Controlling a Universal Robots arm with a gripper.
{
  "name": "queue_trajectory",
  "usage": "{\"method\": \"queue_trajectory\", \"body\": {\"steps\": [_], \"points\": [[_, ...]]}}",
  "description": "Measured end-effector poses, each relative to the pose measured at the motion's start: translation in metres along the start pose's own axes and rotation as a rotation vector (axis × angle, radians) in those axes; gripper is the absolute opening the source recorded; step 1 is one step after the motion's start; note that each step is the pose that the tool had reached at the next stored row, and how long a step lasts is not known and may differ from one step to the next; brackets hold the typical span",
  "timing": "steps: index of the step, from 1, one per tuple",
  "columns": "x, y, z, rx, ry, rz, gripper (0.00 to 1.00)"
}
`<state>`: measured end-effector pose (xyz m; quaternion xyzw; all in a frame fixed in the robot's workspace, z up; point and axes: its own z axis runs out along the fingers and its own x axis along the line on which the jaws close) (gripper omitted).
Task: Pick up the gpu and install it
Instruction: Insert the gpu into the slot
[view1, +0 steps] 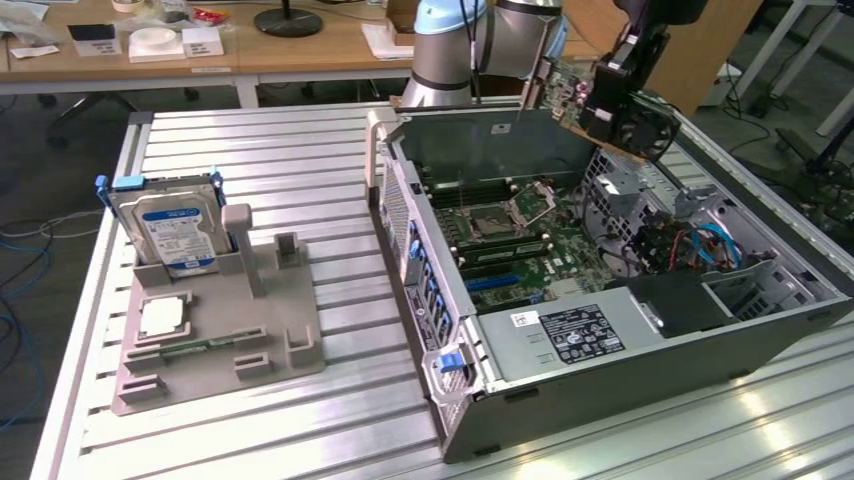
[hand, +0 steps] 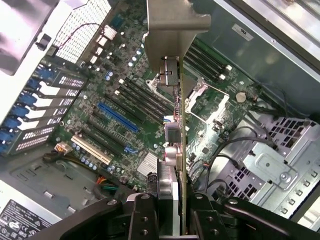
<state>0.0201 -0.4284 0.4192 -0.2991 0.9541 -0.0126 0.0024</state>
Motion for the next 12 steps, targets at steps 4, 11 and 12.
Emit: {"method": "queue_trajectory", "body": {"steps": [4, 11, 12], "points": [[0.0, 0.0, 0.0, 0.0001, -0.0011, -0.042, 0.28], [0.0, 0.0, 0.0, 0.0004, -0.003, -0.121, 0.28], [0.0, 0.0, 0.0, 0.0004, -0.0033, -0.133, 0.28]]}}
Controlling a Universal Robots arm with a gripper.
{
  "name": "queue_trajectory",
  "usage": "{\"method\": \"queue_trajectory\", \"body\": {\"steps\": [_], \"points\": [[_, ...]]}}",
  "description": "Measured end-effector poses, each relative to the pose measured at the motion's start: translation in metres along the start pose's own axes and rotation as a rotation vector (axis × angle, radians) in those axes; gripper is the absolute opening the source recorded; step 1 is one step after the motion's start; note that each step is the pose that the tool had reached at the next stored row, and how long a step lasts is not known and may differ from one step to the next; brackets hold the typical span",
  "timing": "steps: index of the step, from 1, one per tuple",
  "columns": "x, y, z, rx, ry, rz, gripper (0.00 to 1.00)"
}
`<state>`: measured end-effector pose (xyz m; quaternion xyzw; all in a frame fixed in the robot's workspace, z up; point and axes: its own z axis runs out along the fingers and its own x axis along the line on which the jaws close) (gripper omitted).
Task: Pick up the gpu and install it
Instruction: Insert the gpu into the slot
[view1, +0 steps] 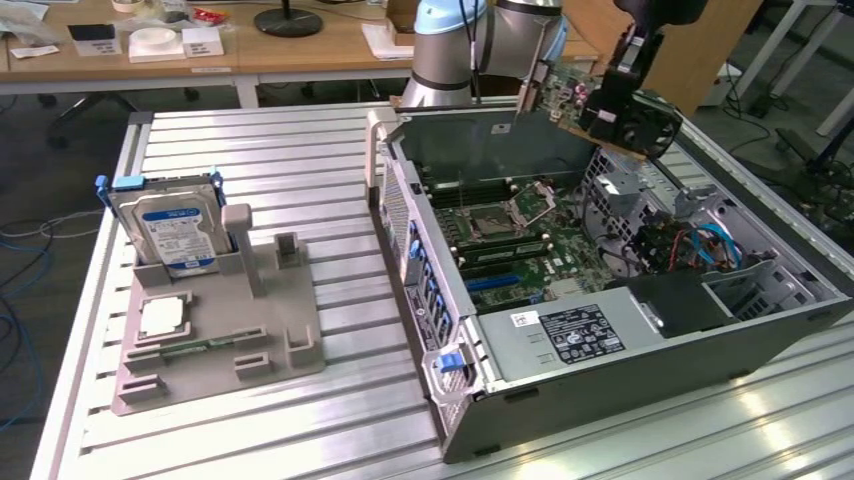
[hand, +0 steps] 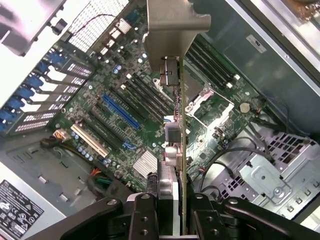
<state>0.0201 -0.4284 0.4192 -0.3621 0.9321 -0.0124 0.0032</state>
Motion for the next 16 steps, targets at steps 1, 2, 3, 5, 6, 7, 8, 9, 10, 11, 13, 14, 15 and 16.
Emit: {"method": "queue_trajectory", "body": {"steps": [1, 2, 3, 5, 6, 7, 8, 9, 10, 11, 13, 14, 15, 16], "points": [[0.0, 0.0, 0.0, 0.0001, -0.0003, -0.012, 0.28], [0.0, 0.0, 0.0, 0.0, -0.0006, -0.025, 0.28], [0.0, 0.0, 0.0, 0.0001, -0.0009, -0.038, 0.28], [0.0, 0.0, 0.0, 0.0002, -0.0017, -0.066, 0.28], [0.0, 0.0, 0.0, 0.0002, -0.002, -0.08, 0.28], [0.0, 0.0, 0.0, 0.0003, -0.0024, -0.094, 0.28], [0.0, 0.0, 0.0, 0.0003, -0.0028, -0.108, 0.28], [0.0, 0.0, 0.0, 0.0004, -0.0031, -0.123, 0.28], [0.0, 0.0, 0.0, 0.0004, -0.0034, -0.137, 0.28], [0.0, 0.0, 0.0, 0.0005, -0.0039, -0.153, 0.28], [0.0, 0.0, 0.0, 0.0005, -0.0047, -0.182, 0.28], [0.0, 0.0, 0.0, 0.0006, -0.005, -0.197, 0.28], [0.0, 0.0, 0.0, 0.0006, -0.0054, -0.212, 0.28], [0.0, 0.0, 0.0, 0.0007, -0.0058, -0.227, 0.28]]}}
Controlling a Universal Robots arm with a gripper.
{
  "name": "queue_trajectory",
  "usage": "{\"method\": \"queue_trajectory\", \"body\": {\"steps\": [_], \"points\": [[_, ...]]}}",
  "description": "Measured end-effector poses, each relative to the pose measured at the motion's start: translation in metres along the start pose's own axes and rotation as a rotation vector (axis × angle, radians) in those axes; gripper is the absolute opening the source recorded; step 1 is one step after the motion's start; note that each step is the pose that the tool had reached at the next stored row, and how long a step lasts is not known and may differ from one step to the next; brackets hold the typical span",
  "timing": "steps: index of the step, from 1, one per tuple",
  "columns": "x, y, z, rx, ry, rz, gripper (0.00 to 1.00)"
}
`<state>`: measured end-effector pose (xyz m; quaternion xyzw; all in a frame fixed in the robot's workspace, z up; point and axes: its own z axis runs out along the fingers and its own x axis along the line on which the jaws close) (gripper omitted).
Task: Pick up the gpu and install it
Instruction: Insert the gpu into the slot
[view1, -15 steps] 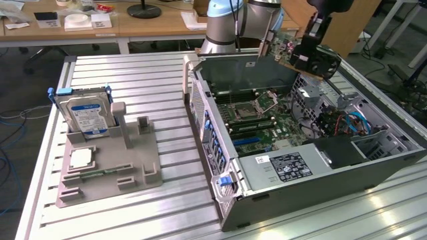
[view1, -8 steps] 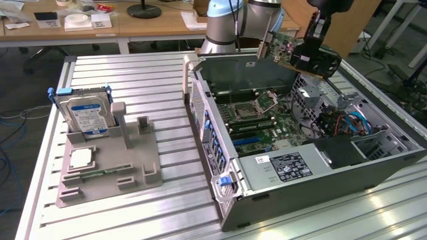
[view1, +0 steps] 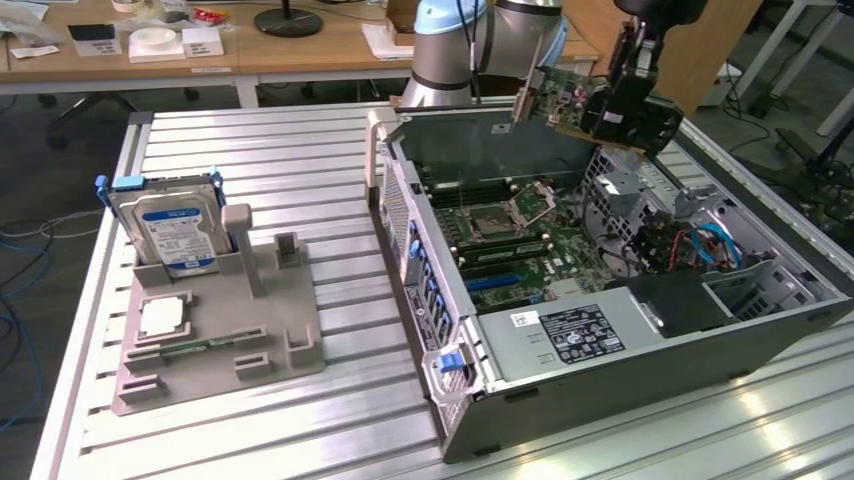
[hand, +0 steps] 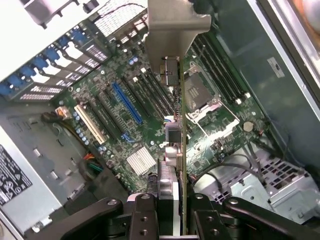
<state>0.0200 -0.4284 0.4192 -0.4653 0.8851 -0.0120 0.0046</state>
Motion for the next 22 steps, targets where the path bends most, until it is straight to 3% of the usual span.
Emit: {"method": "queue_trajectory", "body": {"steps": [16, 22], "points": [[0.0, 0.0, 0.0, 0.0008, -0.0067, -0.264, 0.28], [0.0, 0.0, 0.0007, 0.0014, -0.0087, -0.338, 0.28]]}}
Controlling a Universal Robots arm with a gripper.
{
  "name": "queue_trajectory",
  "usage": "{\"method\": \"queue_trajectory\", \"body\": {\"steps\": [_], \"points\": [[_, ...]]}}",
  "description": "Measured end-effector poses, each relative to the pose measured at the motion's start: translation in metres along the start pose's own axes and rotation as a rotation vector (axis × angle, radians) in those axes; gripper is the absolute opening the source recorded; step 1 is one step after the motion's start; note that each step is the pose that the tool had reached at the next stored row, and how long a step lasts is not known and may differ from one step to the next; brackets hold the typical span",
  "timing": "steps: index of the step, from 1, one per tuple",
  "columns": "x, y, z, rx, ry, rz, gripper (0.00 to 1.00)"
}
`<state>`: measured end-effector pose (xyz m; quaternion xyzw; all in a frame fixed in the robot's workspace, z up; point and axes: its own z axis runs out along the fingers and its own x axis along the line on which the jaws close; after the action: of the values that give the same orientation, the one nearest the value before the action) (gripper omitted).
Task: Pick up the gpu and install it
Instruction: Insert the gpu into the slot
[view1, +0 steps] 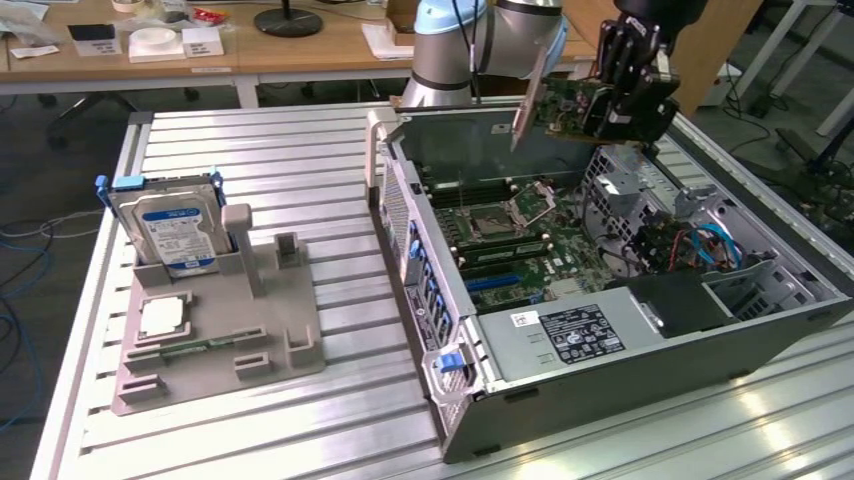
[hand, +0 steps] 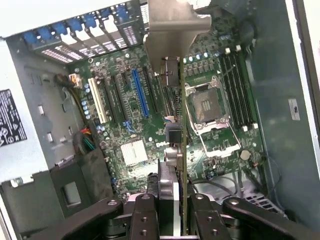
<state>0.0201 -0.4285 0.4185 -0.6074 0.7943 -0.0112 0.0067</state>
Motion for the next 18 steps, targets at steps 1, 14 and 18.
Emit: {"method": "queue_trajectory", "body": {"steps": [1, 14, 18], "points": [[0.0, 0.0, 0.0003, 0.0006, -0.0005, -0.011, 0.28], [0.0001, 0.0001, 0.0024, 0.0044, -0.0048, -0.123, 0.28], [0.0005, 0.0003, 0.0029, 0.0059, -0.006, -0.163, 0.28]]}}
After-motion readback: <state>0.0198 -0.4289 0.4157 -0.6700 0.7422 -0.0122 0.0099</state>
